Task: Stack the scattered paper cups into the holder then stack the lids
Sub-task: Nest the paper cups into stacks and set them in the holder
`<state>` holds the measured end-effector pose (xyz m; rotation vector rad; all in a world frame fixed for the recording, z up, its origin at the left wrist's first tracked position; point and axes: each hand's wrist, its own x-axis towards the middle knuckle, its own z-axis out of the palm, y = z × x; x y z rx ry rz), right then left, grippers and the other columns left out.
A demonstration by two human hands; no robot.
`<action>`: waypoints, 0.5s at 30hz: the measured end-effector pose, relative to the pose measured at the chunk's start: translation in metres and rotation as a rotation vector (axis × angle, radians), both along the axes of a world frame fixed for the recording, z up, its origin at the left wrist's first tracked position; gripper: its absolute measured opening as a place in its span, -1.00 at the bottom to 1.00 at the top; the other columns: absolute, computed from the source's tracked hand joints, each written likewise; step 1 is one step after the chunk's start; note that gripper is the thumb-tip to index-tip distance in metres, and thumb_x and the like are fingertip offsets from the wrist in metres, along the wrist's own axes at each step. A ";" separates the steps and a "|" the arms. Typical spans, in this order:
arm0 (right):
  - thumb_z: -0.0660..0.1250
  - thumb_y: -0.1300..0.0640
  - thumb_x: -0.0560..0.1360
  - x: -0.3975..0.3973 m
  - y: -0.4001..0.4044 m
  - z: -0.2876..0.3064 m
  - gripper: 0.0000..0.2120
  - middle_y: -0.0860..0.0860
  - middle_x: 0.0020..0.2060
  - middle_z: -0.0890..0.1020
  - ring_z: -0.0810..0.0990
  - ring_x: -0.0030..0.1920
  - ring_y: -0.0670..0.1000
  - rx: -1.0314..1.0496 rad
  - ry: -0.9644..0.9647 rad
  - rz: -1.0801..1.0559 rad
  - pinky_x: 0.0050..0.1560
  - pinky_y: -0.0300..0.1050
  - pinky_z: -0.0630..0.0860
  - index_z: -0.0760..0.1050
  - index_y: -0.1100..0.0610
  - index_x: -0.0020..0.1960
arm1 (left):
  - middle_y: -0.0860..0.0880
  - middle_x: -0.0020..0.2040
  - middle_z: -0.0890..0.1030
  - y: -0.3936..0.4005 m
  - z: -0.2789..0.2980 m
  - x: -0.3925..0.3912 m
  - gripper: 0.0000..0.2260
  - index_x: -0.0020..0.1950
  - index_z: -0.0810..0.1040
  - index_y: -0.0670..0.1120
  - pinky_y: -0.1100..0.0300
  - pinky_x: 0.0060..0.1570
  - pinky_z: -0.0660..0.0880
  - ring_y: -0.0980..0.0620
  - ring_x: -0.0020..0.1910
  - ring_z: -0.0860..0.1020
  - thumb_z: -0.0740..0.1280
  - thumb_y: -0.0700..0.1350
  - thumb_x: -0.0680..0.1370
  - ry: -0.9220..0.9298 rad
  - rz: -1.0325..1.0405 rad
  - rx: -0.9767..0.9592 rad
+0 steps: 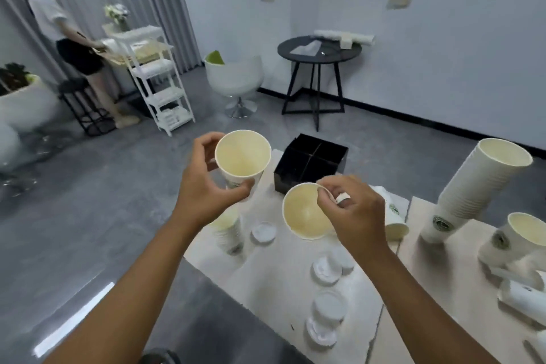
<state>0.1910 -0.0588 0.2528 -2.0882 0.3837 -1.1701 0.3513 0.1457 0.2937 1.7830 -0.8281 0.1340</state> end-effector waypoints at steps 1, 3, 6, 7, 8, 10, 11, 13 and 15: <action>0.49 0.35 0.43 0.009 0.005 0.008 -0.78 -0.11 -0.23 0.65 0.59 -0.23 -0.04 -0.004 -0.012 -0.002 -0.28 -0.07 0.56 0.68 0.04 -0.09 | 0.14 0.30 0.55 0.013 0.005 0.006 -0.26 0.35 0.37 0.09 0.14 0.30 0.51 0.10 0.31 0.55 0.66 -0.12 0.28 -0.002 0.007 -0.010; 0.49 0.35 0.43 0.026 0.015 0.024 -0.79 -0.06 -0.26 0.65 0.60 -0.27 -0.03 -0.022 -0.043 -0.015 -0.26 -0.08 0.56 0.68 0.05 -0.09 | 0.12 0.30 0.55 0.036 0.012 0.017 -0.27 0.35 0.37 0.10 0.10 0.30 0.53 0.08 0.30 0.56 0.65 -0.10 0.28 0.007 0.023 -0.034; 0.48 0.35 0.43 0.045 0.029 0.044 -0.82 -0.03 -0.28 0.66 0.62 -0.28 -0.02 -0.061 -0.089 -0.030 -0.23 -0.16 0.55 0.67 0.09 -0.09 | 0.08 0.30 0.56 0.064 0.012 0.032 -0.27 0.36 0.39 0.05 0.16 0.25 0.54 0.07 0.29 0.56 0.65 -0.13 0.28 0.028 0.043 -0.085; 0.47 0.33 0.44 0.050 0.033 0.049 -0.85 -0.03 -0.28 0.67 0.62 -0.28 -0.01 -0.059 -0.097 -0.029 -0.22 -0.13 0.56 0.68 0.11 -0.09 | 0.07 0.29 0.56 0.071 0.009 0.037 -0.27 0.36 0.39 0.03 0.17 0.24 0.54 0.07 0.28 0.57 0.65 -0.13 0.28 0.038 0.042 -0.097; 0.46 0.31 0.44 0.056 0.038 0.053 -0.87 -0.03 -0.28 0.67 0.63 -0.27 -0.01 -0.046 -0.100 -0.029 -0.22 -0.10 0.57 0.68 0.12 -0.09 | 0.06 0.29 0.56 0.076 0.004 0.041 -0.27 0.36 0.39 0.01 0.18 0.22 0.55 0.07 0.27 0.57 0.65 -0.15 0.27 0.053 0.035 -0.102; 0.44 0.29 0.45 0.065 0.047 0.060 -0.88 -0.04 -0.27 0.67 0.62 -0.25 -0.02 -0.011 -0.096 -0.032 -0.20 -0.07 0.58 0.68 0.11 -0.09 | 0.08 0.29 0.56 0.083 -0.011 0.049 -0.25 0.36 0.40 0.03 0.19 0.20 0.56 0.09 0.25 0.57 0.68 -0.18 0.27 0.093 0.024 -0.089; 0.44 0.29 0.45 0.069 0.052 0.063 -0.88 -0.04 -0.26 0.68 0.62 -0.24 -0.02 0.008 -0.094 -0.034 -0.18 -0.07 0.59 0.68 0.10 -0.09 | 0.08 0.29 0.56 0.084 -0.019 0.053 -0.25 0.36 0.40 0.05 0.20 0.19 0.56 0.11 0.24 0.57 0.68 -0.19 0.27 0.118 0.019 -0.081; 0.44 0.28 0.46 0.075 0.061 0.067 -0.87 -0.05 -0.26 0.68 0.63 -0.23 -0.02 0.045 -0.094 -0.036 -0.16 -0.08 0.60 0.68 0.08 -0.09 | 0.08 0.29 0.56 0.083 -0.035 0.061 -0.25 0.34 0.41 0.09 0.20 0.19 0.56 0.13 0.23 0.58 0.68 -0.17 0.26 0.163 -0.001 -0.077; 0.44 0.27 0.47 0.080 0.069 0.072 -0.87 -0.06 -0.27 0.68 0.62 -0.22 -0.02 0.075 -0.095 -0.038 -0.15 -0.12 0.58 0.68 0.06 -0.09 | 0.07 0.29 0.56 0.079 -0.047 0.070 -0.26 0.33 0.40 0.11 0.20 0.20 0.56 0.13 0.23 0.57 0.66 -0.14 0.24 0.194 -0.026 -0.078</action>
